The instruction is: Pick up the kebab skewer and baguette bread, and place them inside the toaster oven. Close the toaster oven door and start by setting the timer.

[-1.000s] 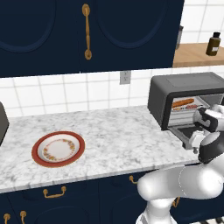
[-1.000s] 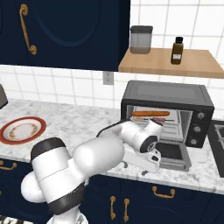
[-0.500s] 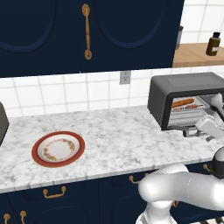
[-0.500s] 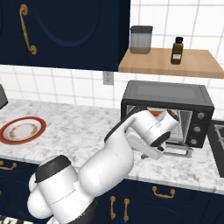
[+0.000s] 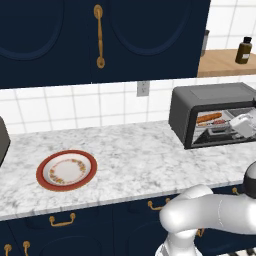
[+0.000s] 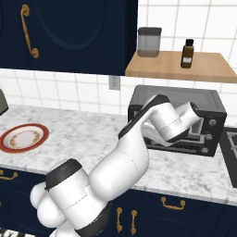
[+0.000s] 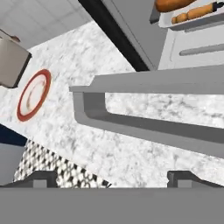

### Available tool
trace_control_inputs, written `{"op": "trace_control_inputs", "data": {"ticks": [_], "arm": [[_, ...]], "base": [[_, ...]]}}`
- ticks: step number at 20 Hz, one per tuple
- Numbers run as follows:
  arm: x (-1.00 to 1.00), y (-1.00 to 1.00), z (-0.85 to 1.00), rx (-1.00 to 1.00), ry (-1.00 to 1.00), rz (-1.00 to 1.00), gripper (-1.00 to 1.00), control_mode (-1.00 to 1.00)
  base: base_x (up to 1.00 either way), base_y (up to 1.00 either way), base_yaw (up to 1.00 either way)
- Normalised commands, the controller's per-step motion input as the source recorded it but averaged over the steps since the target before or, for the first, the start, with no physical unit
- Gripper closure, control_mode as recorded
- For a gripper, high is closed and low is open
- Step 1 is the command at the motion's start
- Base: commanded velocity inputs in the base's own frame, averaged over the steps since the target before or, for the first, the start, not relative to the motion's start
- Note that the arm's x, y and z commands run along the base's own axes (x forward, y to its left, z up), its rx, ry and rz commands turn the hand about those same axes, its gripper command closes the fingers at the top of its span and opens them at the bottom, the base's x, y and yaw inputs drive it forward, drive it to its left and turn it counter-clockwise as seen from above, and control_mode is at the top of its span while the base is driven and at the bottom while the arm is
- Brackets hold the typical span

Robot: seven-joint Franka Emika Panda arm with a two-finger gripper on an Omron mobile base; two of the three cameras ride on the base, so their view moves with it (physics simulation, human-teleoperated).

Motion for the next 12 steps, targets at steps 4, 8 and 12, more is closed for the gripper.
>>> {"op": "trace_control_inputs", "data": {"ticks": [4,8,12], "arm": [[0.89,0.43,0.00,-0.05,-0.51,-0.03,-1.00,-1.00],[0.72,0.32,-0.07,-0.06,-0.46,-0.05,-1.00,-1.00],[0.50,0.06,-0.03,-0.03,-0.39,-0.05,-1.00,-1.00]], "base": [[0.00,0.00,0.00],[0.00,0.00,0.00],[0.00,0.00,0.00]]}}
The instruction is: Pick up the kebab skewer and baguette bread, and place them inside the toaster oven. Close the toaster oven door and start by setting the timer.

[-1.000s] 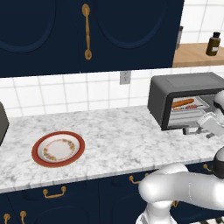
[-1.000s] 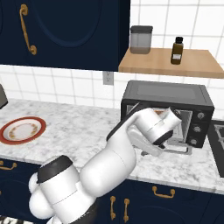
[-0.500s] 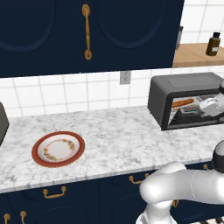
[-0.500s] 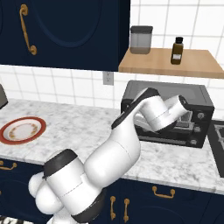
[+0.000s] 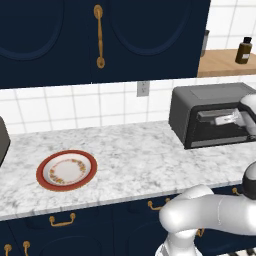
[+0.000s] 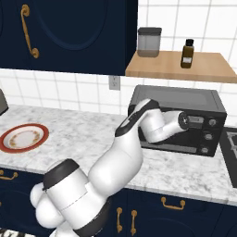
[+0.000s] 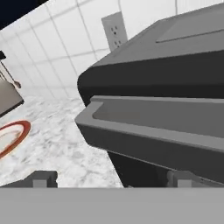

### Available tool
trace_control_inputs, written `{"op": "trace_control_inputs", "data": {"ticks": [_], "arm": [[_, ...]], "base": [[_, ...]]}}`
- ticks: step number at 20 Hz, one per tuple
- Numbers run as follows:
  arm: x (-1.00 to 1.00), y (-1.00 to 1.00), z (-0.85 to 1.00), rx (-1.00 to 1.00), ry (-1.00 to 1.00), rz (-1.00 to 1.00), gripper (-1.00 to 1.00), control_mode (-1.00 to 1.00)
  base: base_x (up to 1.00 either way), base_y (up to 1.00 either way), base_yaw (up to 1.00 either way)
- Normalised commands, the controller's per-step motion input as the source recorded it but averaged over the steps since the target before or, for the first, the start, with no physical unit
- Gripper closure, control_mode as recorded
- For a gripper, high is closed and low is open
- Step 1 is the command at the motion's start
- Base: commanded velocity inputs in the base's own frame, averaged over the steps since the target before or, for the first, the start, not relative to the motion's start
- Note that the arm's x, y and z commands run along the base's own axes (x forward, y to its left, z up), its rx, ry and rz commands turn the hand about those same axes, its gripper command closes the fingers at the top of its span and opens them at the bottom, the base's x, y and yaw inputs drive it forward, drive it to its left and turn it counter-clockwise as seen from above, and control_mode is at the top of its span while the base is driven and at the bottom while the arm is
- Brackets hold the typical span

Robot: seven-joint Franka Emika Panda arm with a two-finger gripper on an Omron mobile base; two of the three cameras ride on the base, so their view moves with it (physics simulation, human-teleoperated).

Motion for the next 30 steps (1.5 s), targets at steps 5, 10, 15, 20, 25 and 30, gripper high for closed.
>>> {"op": "trace_control_inputs", "data": {"ticks": [5,10,15,20,25,30], "arm": [[0.67,0.00,0.00,-0.01,-0.26,-0.07,-1.00,-1.00],[0.58,0.01,0.02,-0.01,-0.21,-0.10,-1.00,-1.00],[-0.13,0.00,0.08,0.00,-0.04,-0.08,-1.00,-1.00],[-0.82,-0.04,0.03,0.00,0.05,-0.07,-1.00,-1.00],[-0.51,-0.23,0.02,0.00,0.02,-0.03,-1.00,-1.00],[-0.30,-0.52,0.03,0.00,0.00,0.00,-1.00,-1.00]], "base": [[0.00,0.00,0.00],[0.00,0.00,0.00],[0.00,0.00,0.00],[0.00,0.00,0.00],[0.00,0.00,0.00],[0.00,0.00,0.00]]}}
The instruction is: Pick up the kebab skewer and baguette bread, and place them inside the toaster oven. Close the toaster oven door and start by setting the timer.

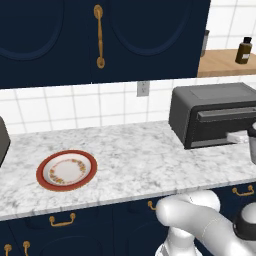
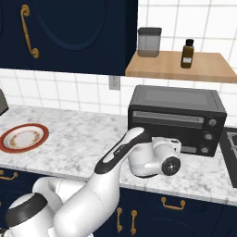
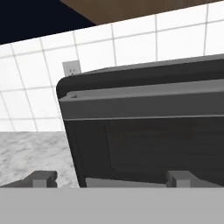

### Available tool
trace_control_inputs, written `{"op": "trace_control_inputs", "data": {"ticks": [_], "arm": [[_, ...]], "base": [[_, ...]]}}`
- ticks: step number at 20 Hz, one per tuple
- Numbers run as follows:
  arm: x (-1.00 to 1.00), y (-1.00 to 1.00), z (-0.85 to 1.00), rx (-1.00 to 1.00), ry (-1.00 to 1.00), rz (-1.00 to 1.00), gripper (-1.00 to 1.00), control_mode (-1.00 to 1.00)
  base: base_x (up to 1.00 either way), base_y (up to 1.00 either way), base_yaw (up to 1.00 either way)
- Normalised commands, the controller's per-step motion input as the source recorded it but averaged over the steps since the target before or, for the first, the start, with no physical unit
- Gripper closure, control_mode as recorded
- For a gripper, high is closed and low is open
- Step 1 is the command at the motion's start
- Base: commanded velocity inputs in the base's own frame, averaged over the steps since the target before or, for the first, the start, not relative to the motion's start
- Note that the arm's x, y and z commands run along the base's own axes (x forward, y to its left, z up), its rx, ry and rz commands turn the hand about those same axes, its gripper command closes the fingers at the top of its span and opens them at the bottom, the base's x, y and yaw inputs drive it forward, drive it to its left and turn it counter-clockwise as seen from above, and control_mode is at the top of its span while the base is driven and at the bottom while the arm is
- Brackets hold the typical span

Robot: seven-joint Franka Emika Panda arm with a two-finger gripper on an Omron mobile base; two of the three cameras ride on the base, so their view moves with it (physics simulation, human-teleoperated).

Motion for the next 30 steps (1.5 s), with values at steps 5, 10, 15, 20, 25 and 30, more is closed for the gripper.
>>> {"op": "trace_control_inputs", "data": {"ticks": [5,10,15,20,25,30], "arm": [[-0.26,-0.83,0.28,0.00,-0.07,0.00,-1.00,-1.00],[-0.16,-0.81,0.28,0.00,-0.16,0.00,-1.00,-1.00],[0.16,-0.42,0.19,0.00,-0.10,0.00,-1.00,-1.00],[0.00,-0.34,0.11,-0.02,-0.24,0.00,-1.00,-1.00],[0.01,-0.27,0.00,-0.08,-0.22,0.00,-1.00,-1.00],[0.14,-0.17,0.01,-0.04,-0.04,-0.01,-1.00,-1.00]], "base": [[0.00,0.00,0.00],[0.00,0.00,0.00],[0.00,0.00,0.00],[0.00,0.00,0.00],[0.00,0.00,0.00],[0.00,0.00,0.00]]}}
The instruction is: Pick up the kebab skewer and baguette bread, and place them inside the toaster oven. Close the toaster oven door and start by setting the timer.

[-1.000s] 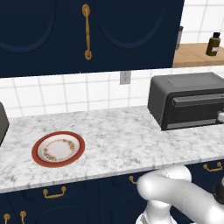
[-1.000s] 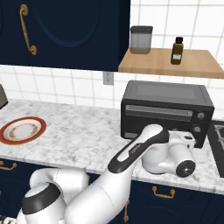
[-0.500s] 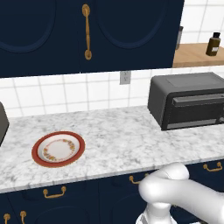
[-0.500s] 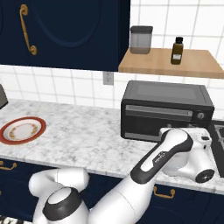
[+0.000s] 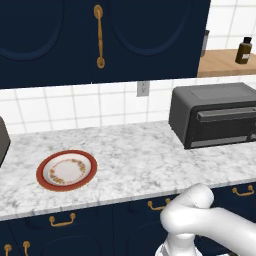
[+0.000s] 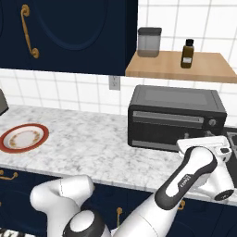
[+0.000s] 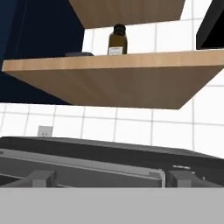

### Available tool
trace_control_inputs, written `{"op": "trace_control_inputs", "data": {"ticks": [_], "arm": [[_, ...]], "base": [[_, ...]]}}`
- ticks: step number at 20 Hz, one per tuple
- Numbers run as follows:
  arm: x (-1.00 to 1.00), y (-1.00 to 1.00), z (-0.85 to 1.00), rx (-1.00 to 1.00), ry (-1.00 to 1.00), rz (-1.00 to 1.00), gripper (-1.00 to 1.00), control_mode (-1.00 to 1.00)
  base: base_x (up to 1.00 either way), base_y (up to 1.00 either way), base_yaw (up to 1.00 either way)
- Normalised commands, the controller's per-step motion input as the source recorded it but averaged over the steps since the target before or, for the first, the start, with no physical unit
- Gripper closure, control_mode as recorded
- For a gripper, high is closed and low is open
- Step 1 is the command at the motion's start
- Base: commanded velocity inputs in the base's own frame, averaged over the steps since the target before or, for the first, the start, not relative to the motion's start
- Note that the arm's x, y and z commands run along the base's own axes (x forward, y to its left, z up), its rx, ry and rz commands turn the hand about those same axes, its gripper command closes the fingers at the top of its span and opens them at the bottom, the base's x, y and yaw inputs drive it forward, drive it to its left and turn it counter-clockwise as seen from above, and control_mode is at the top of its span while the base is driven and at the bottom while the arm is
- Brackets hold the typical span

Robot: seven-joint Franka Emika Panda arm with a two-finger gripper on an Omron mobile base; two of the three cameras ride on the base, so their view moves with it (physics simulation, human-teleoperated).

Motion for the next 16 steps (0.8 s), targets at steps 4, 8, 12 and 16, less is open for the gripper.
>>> {"op": "trace_control_inputs", "data": {"ticks": [4,8,12,16], "arm": [[0.03,-0.40,0.06,0.00,0.00,-0.01,-1.00,-1.00],[0.13,-0.17,0.03,0.00,-0.04,-0.08,-1.00,-1.00],[0.46,-0.02,0.00,0.00,0.00,-0.11,-1.00,-1.00],[0.32,-0.03,0.00,0.01,-0.02,-0.13,-1.00,-1.00]], "base": [[0.00,0.00,0.00],[0.00,0.00,0.00],[0.00,0.00,0.00],[0.00,0.00,0.00]]}}
